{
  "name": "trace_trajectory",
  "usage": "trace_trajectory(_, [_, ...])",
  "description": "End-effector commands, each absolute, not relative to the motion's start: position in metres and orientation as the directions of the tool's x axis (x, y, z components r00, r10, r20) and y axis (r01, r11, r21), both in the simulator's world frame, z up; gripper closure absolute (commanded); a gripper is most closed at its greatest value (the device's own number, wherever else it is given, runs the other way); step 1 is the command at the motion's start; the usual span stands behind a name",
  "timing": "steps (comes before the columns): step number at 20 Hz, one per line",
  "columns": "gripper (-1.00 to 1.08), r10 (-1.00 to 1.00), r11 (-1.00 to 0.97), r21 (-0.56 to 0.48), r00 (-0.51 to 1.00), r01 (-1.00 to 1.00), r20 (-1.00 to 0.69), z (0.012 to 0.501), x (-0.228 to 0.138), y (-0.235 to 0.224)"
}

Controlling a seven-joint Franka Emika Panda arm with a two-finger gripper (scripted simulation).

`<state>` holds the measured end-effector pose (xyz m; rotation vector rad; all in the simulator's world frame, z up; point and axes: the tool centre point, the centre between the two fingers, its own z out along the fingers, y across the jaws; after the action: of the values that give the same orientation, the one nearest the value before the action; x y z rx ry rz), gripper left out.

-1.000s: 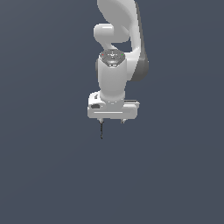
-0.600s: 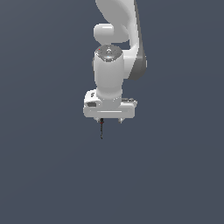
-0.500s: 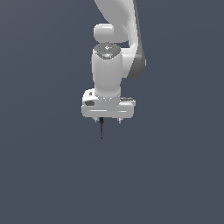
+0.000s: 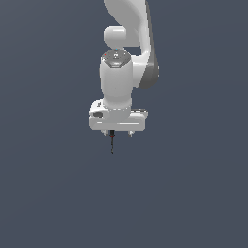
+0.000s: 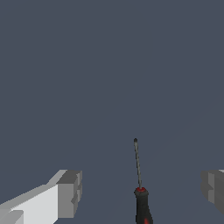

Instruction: Pick up the object and move it to a goal position.

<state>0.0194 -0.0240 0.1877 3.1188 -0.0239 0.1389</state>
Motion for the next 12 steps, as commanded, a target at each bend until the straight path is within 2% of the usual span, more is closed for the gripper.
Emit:
trace_trajectory(1, [-0.92, -0.007, -1.000, 0.018, 0.997, -0.009, 0.082, 0.178, 0.014, -0.027])
trace_trajectory(12, [-0.92, 0.056, -0.998, 0.009, 0.998, 0.055, 0.030, 0.104, -0.043, -0.052])
